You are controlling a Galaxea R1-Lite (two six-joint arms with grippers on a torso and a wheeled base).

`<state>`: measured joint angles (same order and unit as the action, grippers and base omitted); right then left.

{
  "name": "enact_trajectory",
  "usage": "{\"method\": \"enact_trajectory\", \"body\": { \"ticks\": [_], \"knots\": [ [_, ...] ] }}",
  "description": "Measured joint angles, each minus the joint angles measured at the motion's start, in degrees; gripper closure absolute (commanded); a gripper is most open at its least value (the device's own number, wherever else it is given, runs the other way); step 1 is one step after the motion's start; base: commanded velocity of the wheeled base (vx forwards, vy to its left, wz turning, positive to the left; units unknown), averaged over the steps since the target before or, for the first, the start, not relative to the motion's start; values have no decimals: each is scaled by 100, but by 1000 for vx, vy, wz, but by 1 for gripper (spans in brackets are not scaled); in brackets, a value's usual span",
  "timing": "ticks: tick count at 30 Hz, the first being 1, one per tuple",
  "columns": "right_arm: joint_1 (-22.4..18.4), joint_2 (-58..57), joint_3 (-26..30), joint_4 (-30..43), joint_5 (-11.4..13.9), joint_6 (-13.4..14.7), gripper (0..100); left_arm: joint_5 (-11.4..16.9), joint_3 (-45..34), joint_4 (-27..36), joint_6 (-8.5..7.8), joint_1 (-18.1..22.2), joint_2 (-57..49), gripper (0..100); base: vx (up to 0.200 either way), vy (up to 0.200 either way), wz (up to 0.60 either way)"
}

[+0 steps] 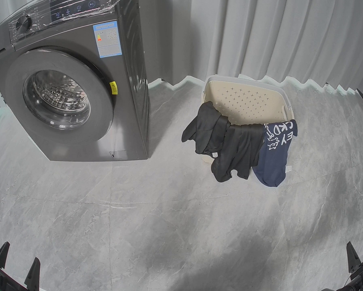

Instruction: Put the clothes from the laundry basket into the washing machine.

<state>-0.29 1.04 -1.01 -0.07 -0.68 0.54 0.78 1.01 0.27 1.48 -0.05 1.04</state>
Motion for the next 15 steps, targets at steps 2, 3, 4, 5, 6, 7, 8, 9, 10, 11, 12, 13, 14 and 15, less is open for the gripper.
{"method": "enact_trajectory", "body": {
  "ticks": [2,3,4,5,6,7,8,9,10,11,12,13,14,15],
  "knots": [
    [2,0,0,-2,0,0,0,1,0,0,0,0,0,0,0,-200,0],
    [2,0,0,2,0,0,0,0,0,-5,-2,0,0,0,0,-200,0],
    [0,0,0,-2,-2,0,0,0,0,0,0,0,0,0,0,-200,0],
    [0,0,0,2,0,-2,0,1,0,-2,-2,0,0,0,0,-200,0],
    [2,0,0,0,-2,0,0,0,0,0,0,0,0,0,0,-200,0],
    [2,0,0,0,-2,0,0,0,0,-2,-2,2,0,0,0,-200,0],
    [2,0,0,-2,-2,0,0,1,0,2,-2,0,0,0,0,-200,0],
    [0,0,0,2,-2,0,0,0,0,0,-2,0,0,0,0,-200,0],
    [2,0,0,0,0,0,0,1,0,0,2,0,0,0,0,-200,0],
    [2,0,0,2,-2,0,0,0,0,-2,5,0,0,0,0,-200,0],
    [2,0,0,-2,-2,0,0,1,0,2,7,-2,0,0,0,-200,0],
    [0,0,0,2,-2,0,0,1,0,0,7,-6,0,0,0,-200,0],
    [2,0,0,0,0,0,0,1,0,0,7,-5,0,0,0,-200,0],
    [5,0,0,0,-2,0,0,1,0,-2,5,-2,0,0,0,-200,0]
  ]
}}
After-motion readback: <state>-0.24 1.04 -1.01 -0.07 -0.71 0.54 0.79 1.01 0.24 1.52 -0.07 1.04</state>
